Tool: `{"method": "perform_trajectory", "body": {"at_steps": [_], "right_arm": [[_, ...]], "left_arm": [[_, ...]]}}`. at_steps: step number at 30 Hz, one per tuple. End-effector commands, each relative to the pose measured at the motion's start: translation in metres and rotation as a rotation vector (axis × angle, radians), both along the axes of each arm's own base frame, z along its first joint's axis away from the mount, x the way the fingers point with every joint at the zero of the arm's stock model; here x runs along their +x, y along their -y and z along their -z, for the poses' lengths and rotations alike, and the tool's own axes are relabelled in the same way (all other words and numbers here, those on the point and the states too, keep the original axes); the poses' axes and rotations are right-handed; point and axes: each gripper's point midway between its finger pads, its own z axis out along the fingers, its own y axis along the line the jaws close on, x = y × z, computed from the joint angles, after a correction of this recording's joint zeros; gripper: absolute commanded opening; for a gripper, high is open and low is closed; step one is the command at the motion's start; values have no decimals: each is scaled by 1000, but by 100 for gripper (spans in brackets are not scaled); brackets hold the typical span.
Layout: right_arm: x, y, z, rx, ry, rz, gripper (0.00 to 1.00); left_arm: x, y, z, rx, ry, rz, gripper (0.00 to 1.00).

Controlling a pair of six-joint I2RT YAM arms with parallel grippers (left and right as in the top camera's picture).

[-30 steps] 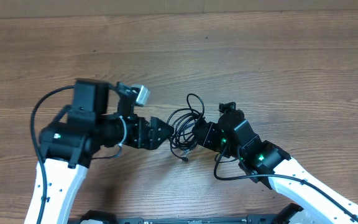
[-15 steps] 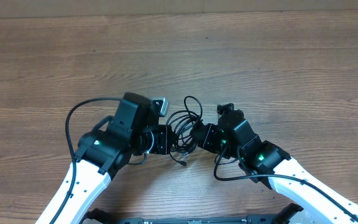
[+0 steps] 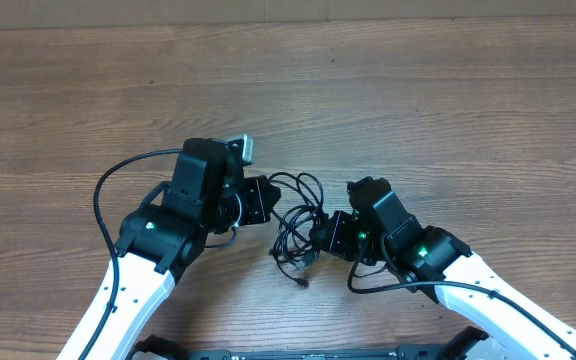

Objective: Untangle cables
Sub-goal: 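Bring both grippers together and work the cable loops between them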

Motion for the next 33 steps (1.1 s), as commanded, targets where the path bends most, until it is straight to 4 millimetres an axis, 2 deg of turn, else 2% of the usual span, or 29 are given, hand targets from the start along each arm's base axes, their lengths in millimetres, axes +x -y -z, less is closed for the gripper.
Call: {"method": "perform_trajectory", "body": {"at_steps": [1,7,11,16,19,25,30,33], "right_arm": [[-28,5,18,-39,-26,-177,4],[-31,1,16,-19,-23,-212,15],[-26,-3,12,-1,0,-206,43],[-20,-7,7,23,13,-178,67],[-19,-7,7,37,-20,-136,72],[-15,-7,9,35,-35,-86,72],[-2,-2,25,-1,-92,47,73],[2,-4,37,-17,-110,62,72]], "left_arm": [[32,-42,-3,49,13,-299,4],[31,-34,13,25,-76,-313,4],[28,-32,30,50,-136,-302,4],[29,-32,48,66,-205,-328,4],[30,-32,57,32,-283,-408,4],[29,-30,76,-31,-438,-555,4],[27,-28,88,-65,-536,-644,4],[22,-30,91,-80,-593,-709,4]]}}
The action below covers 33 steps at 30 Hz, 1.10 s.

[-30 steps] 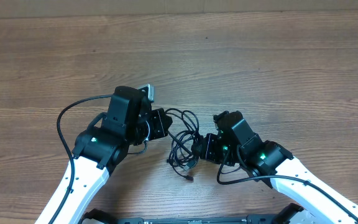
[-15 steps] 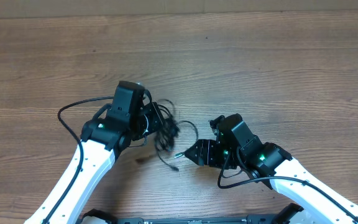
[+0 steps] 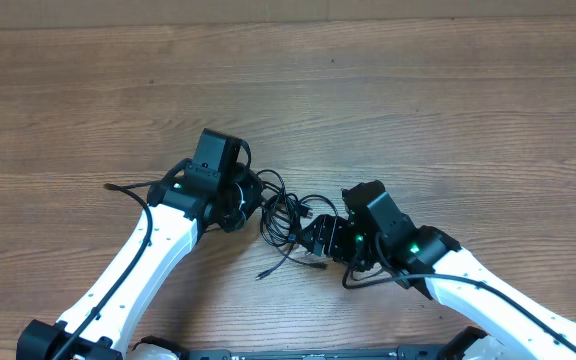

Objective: Untangle cables
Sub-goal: 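Bring both grippers together and work the cable loops between them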

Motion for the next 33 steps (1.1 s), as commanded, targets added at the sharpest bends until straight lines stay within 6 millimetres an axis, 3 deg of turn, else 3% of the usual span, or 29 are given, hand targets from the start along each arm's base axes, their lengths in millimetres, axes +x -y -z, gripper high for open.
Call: {"method": "perform_trajectory", "body": {"at_steps": [1,6,9,12,19,22,24,28,33], "right_arm": [[5,3,21,-39,-63,82,72],[9,1,45,-59,-145,148,72],[16,-8,56,-38,-154,162,66],[18,-19,61,-12,-149,138,57],[6,-29,67,-61,-110,95,55],[1,-32,71,-101,-70,85,43],[0,-33,72,-123,-47,83,33],[-3,-32,73,-134,-53,79,19],[-6,-28,76,-149,-66,81,16]], "left_arm": [[-2,-1,0,-50,-79,-141,4],[-10,-2,6,-47,-138,-174,4],[-19,4,7,-85,-193,-178,5],[-23,11,4,-136,-232,-183,5],[-33,36,-9,-303,-341,-208,9],[-33,51,-21,-404,-362,-173,11],[-24,62,-35,-484,-324,-126,18],[3,71,-62,-603,-187,-57,4],[41,75,-119,-791,41,39,4]]}}
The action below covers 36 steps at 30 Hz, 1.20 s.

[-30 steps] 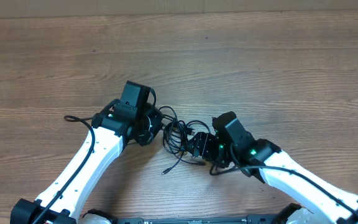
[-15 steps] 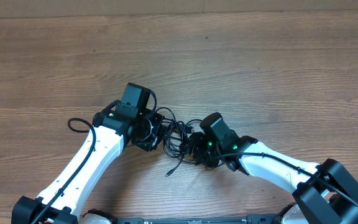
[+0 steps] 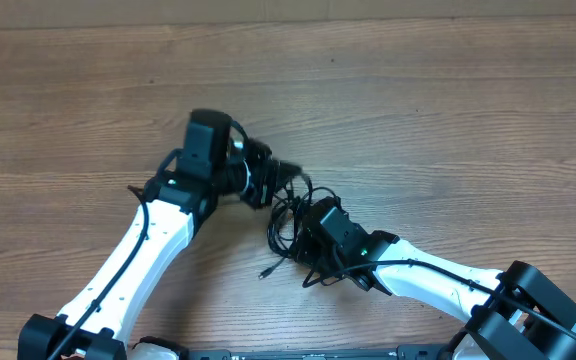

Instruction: Untangle cables

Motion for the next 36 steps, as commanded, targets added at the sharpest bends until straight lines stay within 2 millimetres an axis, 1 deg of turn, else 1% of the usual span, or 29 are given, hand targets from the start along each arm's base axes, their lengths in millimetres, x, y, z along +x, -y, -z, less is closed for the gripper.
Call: {"method": "perform_trajectory", "body": {"at_steps": [1,5,6,9,11,12,13,16,20,22,23,24,26,28,30,32,34,36], "right_arm": [[-3,4,6,-27,-12,1,16],[-3,4,7,-28,-12,1,16],[-3,4,7,-28,-12,1,16],[-3,4,7,-28,-12,1,17],[-3,4,7,-28,-12,1,18],[-3,4,7,-28,-12,1,19],[-3,4,7,-28,-12,1,19],[-3,4,7,-28,-12,1,19],[-3,4,7,-28,-12,1,22],[-3,4,7,-28,-12,1,24],[-3,4,7,-29,-13,1,24],[-3,4,7,-29,-13,1,24],[-3,4,7,-29,-13,0,25],[-3,4,7,-29,-13,1,25],[-3,4,7,-29,-13,1,25],[-3,4,7,-29,-12,1,26],[-2,5,7,-33,-7,5,29],[-1,5,6,-32,0,7,33]], "left_arm": [[14,3,-48,-165,109,43,4],[38,-6,-91,-248,289,-1,4],[39,-7,-96,-260,308,-6,4],[48,-13,-124,-306,422,-28,4],[50,-18,-146,-331,540,-28,4],[51,-22,-161,-345,624,-28,4],[51,-24,-169,-350,668,-29,4],[52,-29,-177,-353,716,-37,5],[52,-30,-176,-329,755,-27,5],[58,-34,-177,-322,762,-64,8],[64,-41,-179,-314,773,-113,10],[74,-53,-185,-304,802,-189,12],[85,-73,-196,-293,854,-282,11],[90,-92,-207,-288,913,-345,9],[93,-107,-214,-280,950,-389,7],[95,-118,-214,-267,956,-402,7],[93,-116,-207,-246,952,-350,7],[87,-106,-199,-205,972,-264,7]]}}
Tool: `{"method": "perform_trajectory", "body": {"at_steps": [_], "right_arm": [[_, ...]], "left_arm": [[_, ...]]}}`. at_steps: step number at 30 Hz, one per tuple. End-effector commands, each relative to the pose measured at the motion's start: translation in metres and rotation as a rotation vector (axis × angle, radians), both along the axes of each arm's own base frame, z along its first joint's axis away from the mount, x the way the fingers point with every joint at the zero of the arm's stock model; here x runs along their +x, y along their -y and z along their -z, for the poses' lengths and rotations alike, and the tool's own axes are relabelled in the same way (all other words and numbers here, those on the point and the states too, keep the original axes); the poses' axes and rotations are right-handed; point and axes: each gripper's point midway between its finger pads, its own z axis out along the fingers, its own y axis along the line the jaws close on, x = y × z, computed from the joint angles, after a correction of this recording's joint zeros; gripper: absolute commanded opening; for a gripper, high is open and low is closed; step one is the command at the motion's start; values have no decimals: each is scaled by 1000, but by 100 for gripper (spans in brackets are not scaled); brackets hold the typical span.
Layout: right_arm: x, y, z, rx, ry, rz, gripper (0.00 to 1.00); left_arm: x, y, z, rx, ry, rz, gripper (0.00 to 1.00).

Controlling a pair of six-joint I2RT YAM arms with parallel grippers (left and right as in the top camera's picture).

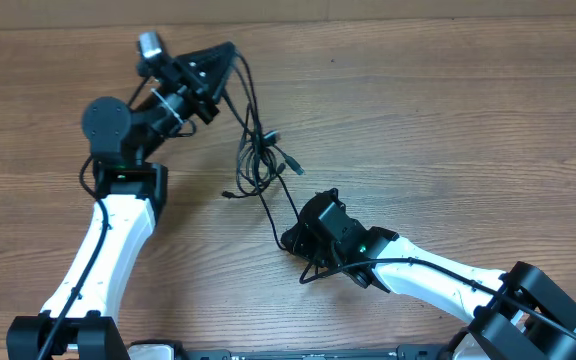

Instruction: Untangle cables

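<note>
A tangle of thin black cables [256, 160] lies stretched over the wooden table [448, 120] in the overhead view. Its loose plugs stick out at the knot's right side and lower left. My left gripper [224, 56] is raised at the upper left and shut on the cable's top strand, which runs down from it to the knot. A single strand leads from the knot down to my right gripper [290, 239], which is low at the table and shut on that end. The fingertips of both grippers are hard to make out.
The table's far edge [368, 18] runs along the top of the view, just behind the left gripper. The right arm's own black wiring [313, 275] loops beside its wrist. Both white arms reach in from the bottom edge.
My left gripper has moved up and to the left, toward the far edge, with the cable in it. The bundle is now drawn out into a long line. The right gripper has stayed roughly in place.
At first both grippers sat at either side of a compact tangle at the table's middle. Then they closed in on it. After that the left gripper held the top of the bundle and the right one its lower part. Now the cables are pulled apart lengthwise.
</note>
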Motion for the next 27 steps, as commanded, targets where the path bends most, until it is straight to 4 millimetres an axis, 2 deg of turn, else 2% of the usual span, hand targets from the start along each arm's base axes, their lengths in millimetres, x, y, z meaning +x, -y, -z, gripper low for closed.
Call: {"method": "perform_trajectory", "body": {"at_steps": [1,6,8,9,11,14,17,19,21,24,27], "right_arm": [[-14,12,18,-50,-49,-10,35],[-7,7,13,-22,-21,-6,39],[-2,12,13,-27,-21,6,54],[0,16,14,-33,-27,18,61],[3,25,15,-48,-43,44,69],[8,41,10,-72,-44,58,72],[13,52,-3,-78,-10,49,74],[14,58,-13,-93,26,50,76],[15,67,-22,-117,53,72,76],[14,82,-33,-162,86,106,76],[14,91,-39,-188,107,126,76]], "left_arm": [[-6,-4,-17,111,141,-15,7],[-22,27,31,260,71,162,7],[-33,43,64,347,16,232,8],[-37,48,77,383,-1,255,10],[-47,56,98,455,-17,299,14],[-65,69,123,563,13,377,24],[-83,76,146,669,45,446,40],[-92,69,176,779,-41,447,50],[-96,52,206,899,-192,400,50],[-110,2,253,1124,-502,266,49],[-131,-34,276,1215,-772,142,46]]}}
